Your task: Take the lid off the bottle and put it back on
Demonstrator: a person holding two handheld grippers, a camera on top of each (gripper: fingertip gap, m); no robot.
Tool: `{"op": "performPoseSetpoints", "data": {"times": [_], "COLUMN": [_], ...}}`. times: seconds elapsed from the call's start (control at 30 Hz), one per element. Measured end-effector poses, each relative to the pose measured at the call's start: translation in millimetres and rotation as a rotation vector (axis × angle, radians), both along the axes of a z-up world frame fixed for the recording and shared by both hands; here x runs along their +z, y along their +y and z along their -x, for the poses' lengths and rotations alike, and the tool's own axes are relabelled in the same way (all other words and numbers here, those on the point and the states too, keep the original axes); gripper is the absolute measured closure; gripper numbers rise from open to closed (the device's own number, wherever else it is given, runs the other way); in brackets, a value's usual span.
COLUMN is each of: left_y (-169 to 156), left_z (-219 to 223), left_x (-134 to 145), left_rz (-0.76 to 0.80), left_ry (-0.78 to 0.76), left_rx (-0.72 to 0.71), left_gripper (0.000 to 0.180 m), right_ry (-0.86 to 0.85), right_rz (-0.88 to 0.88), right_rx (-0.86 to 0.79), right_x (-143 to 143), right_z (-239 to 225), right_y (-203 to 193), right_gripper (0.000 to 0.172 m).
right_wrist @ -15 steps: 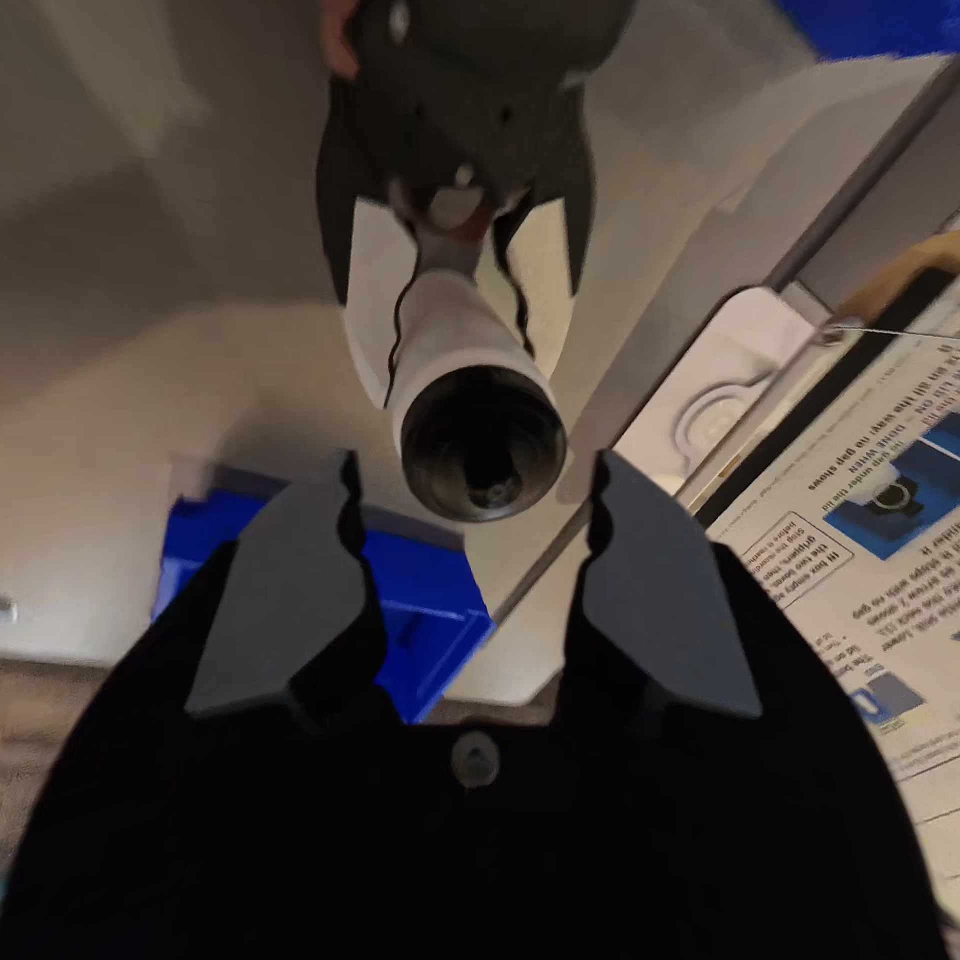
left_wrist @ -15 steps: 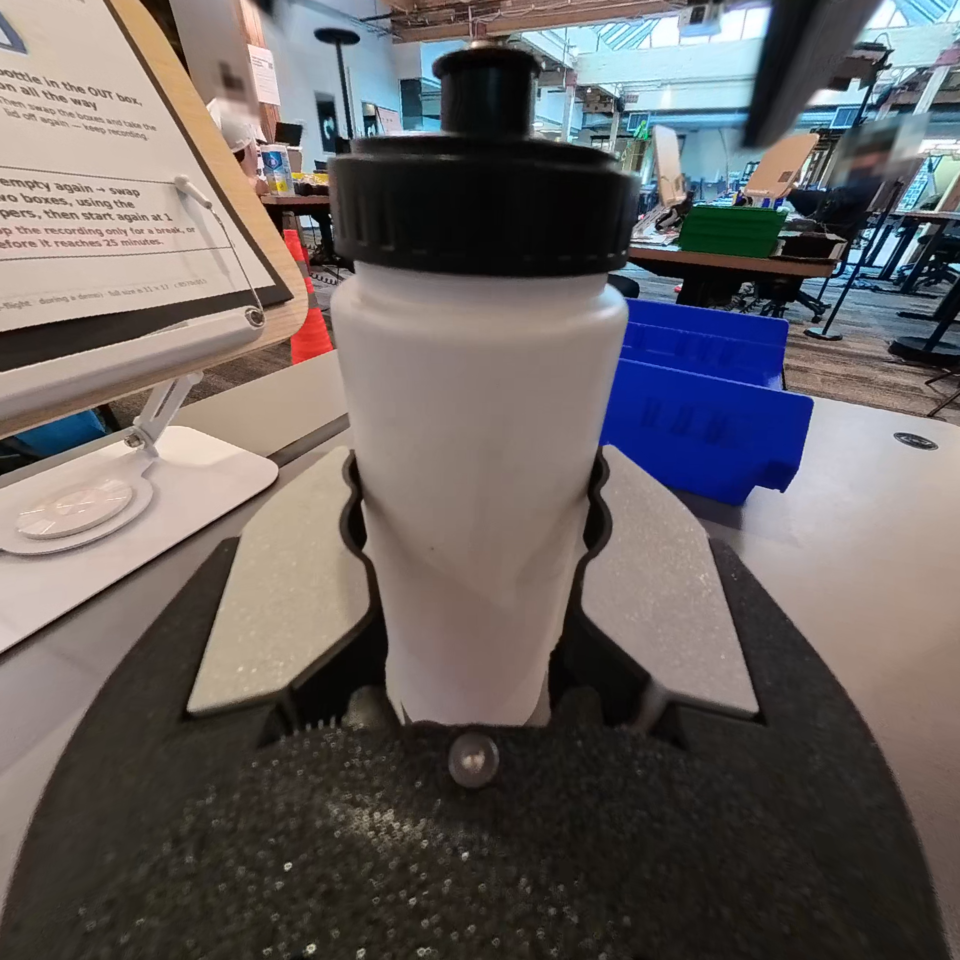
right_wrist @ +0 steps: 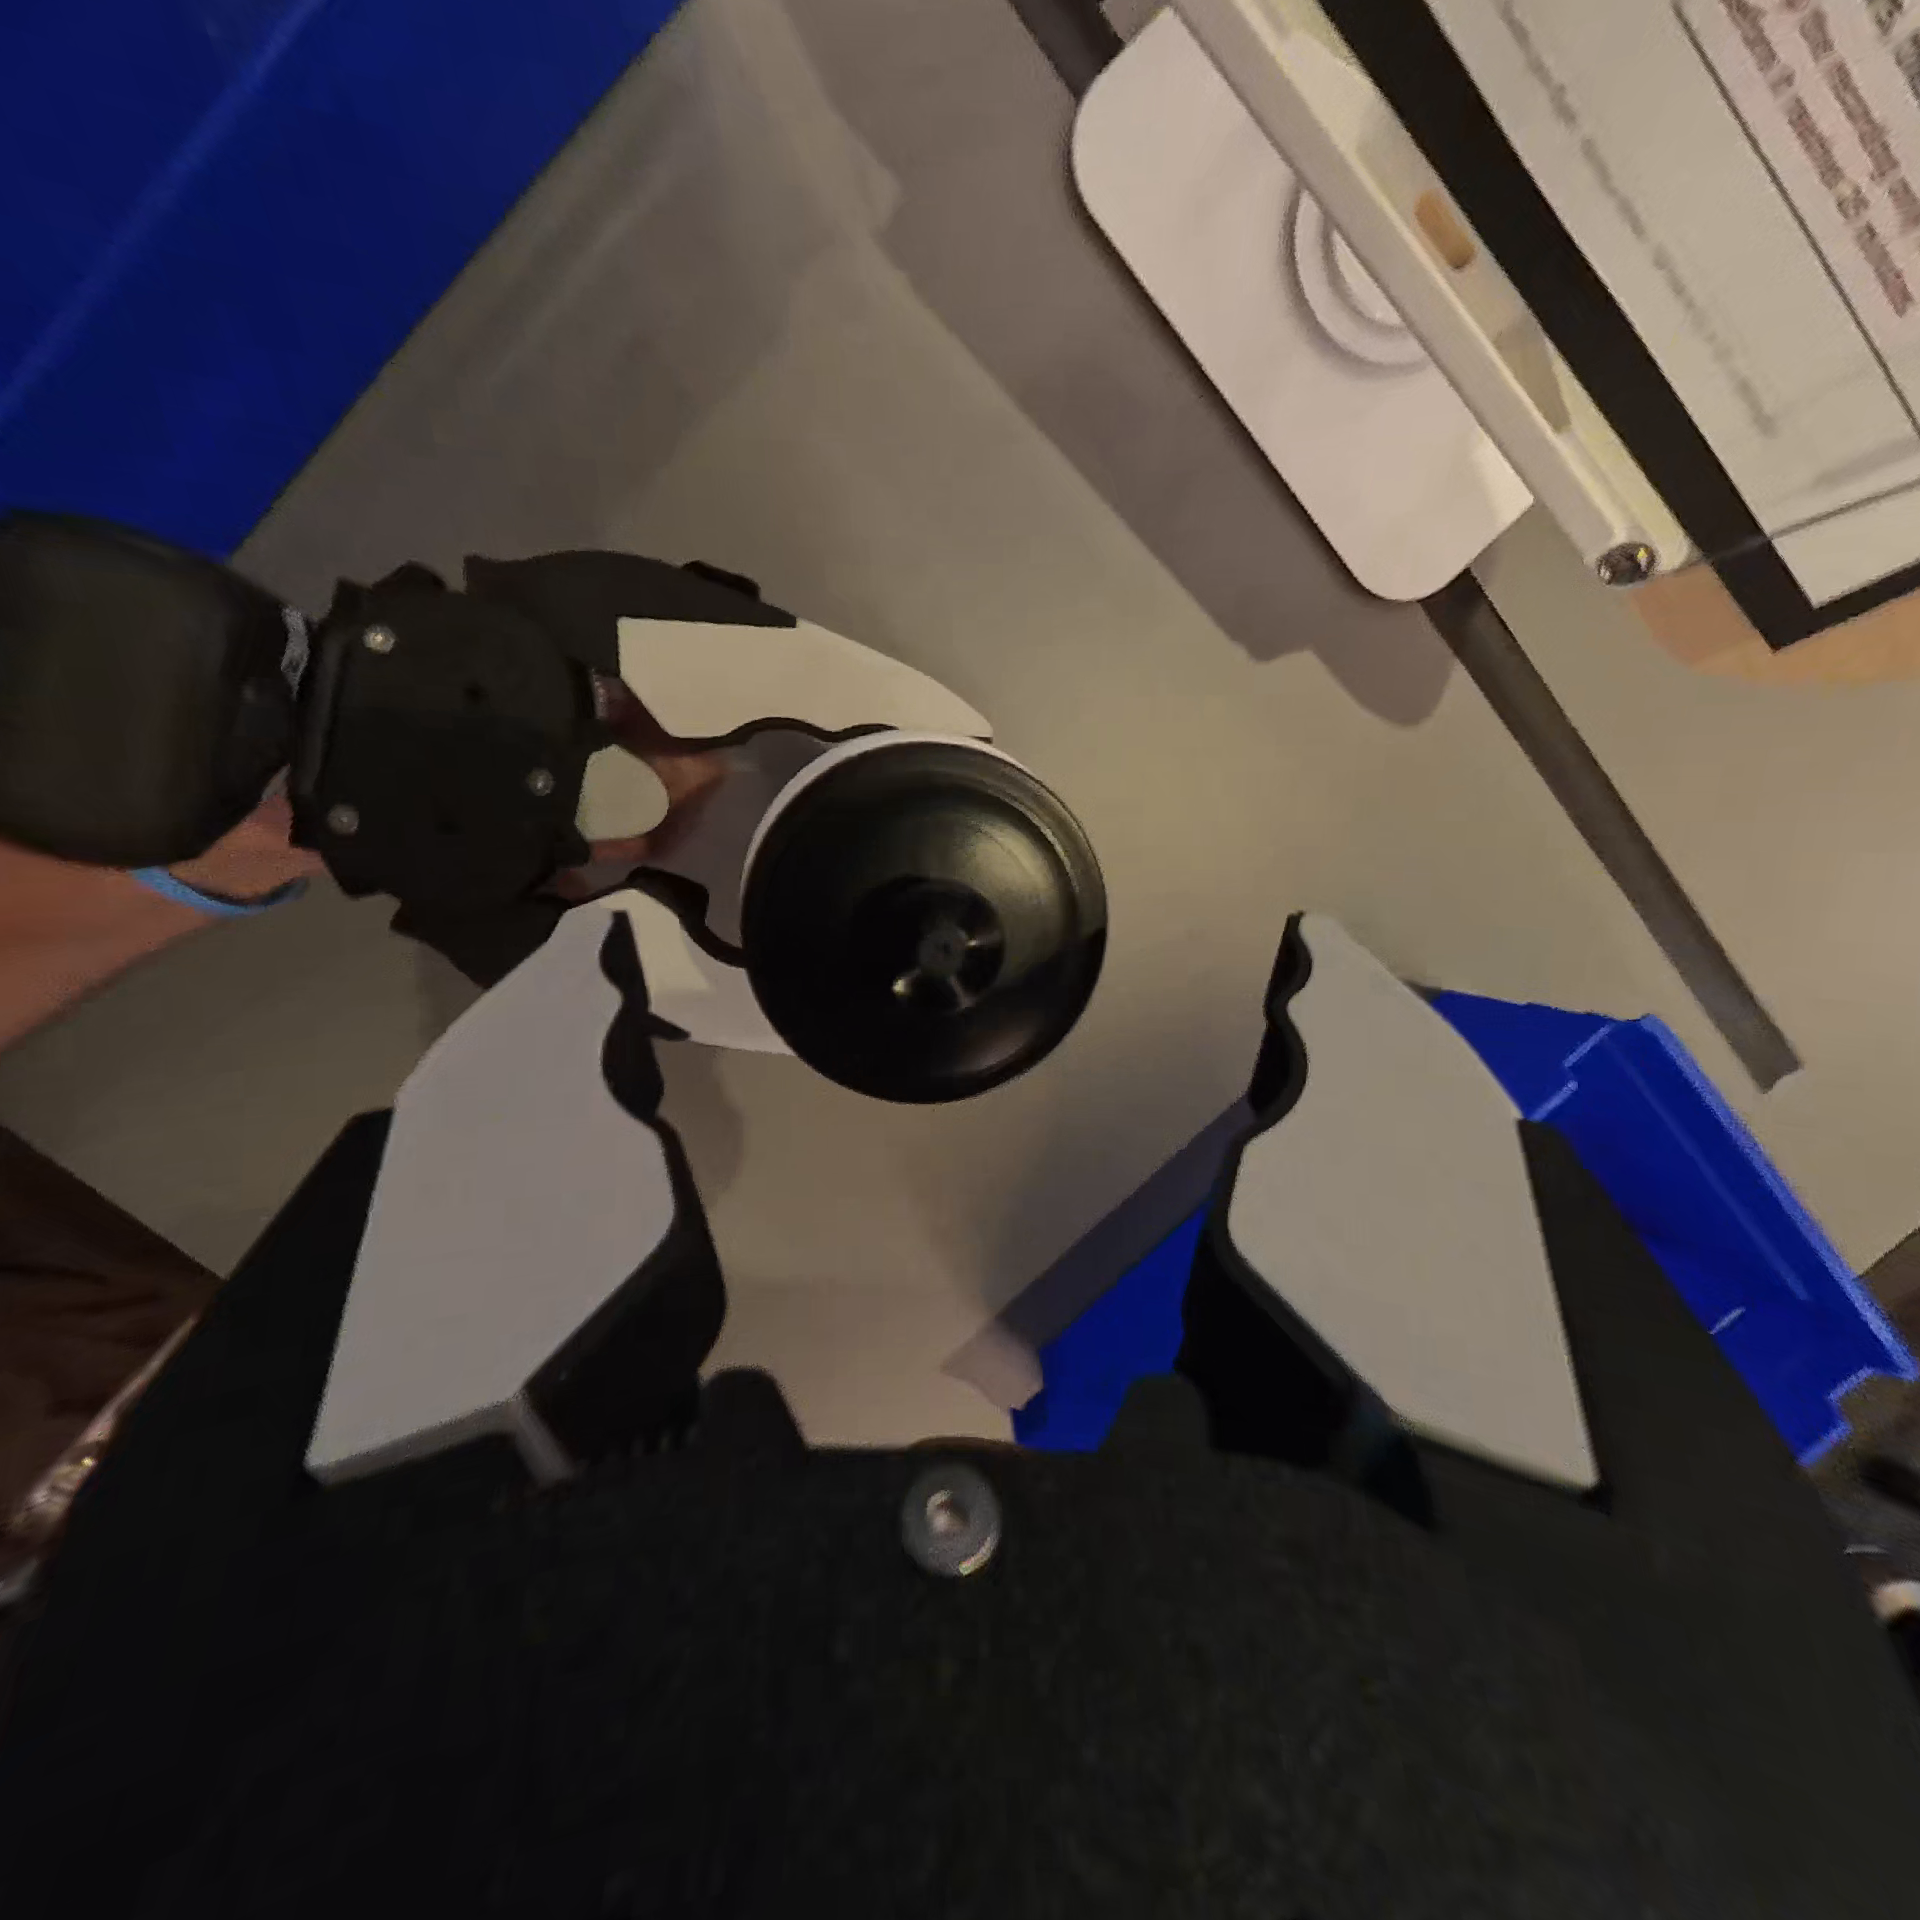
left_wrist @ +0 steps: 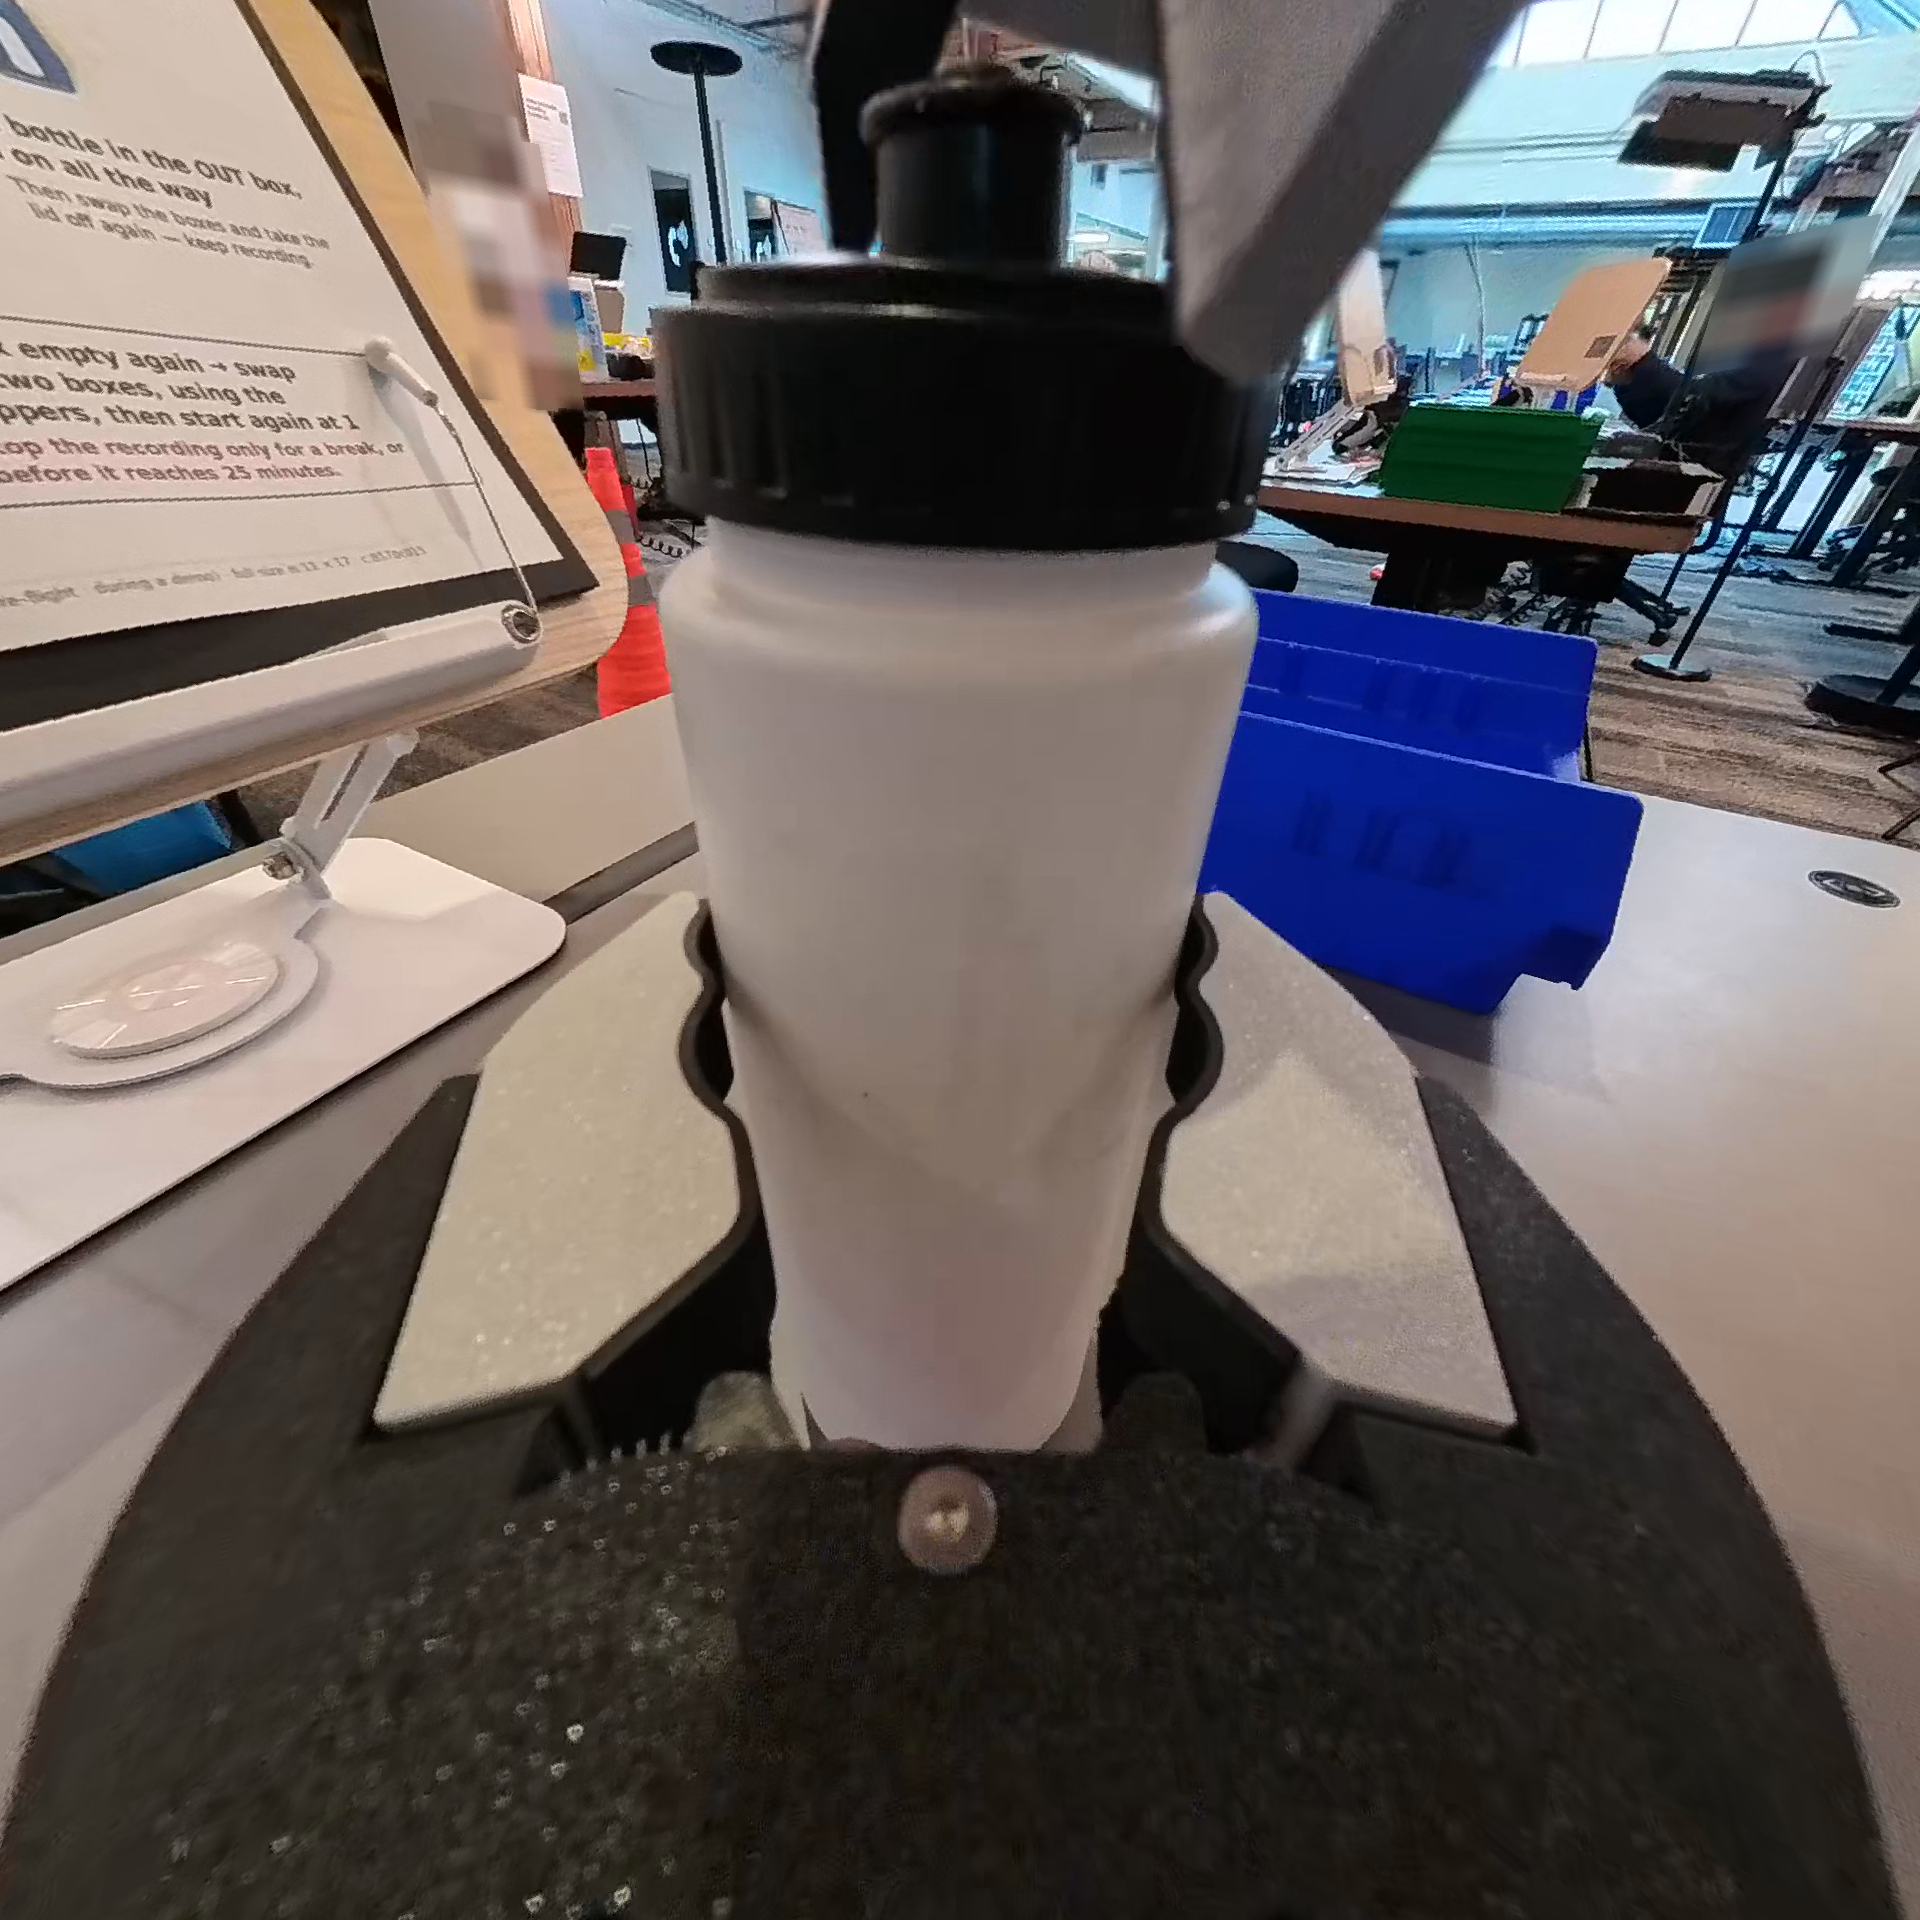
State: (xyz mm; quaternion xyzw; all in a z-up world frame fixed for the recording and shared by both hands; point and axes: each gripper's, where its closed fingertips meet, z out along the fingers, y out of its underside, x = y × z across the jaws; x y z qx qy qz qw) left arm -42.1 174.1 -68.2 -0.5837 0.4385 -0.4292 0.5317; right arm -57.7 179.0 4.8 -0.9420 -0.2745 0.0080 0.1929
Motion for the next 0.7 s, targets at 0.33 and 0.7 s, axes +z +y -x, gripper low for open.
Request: {"op": "performPoseSetpoints", "data": {"times": [0.33, 0.7], "left_y": [0, -1], "left_z": [0, 0], "left_x": [-1, -1], "left_rz": [0.007, 0.001], "left_ry": [0.012, 0.004], "left_rx": [-0.002, -0.017], "left_gripper": [0.098, 0.098], "right_ry": [-0.009, -0.423], "right_rz": [0.228, 0.285], "right_rx": [0.012, 0.787], "right_x": [-15, -11], "right_z": [-1, -8], "right_y": [-10, -6], "right_gripper": [0.098, 0.101]}}
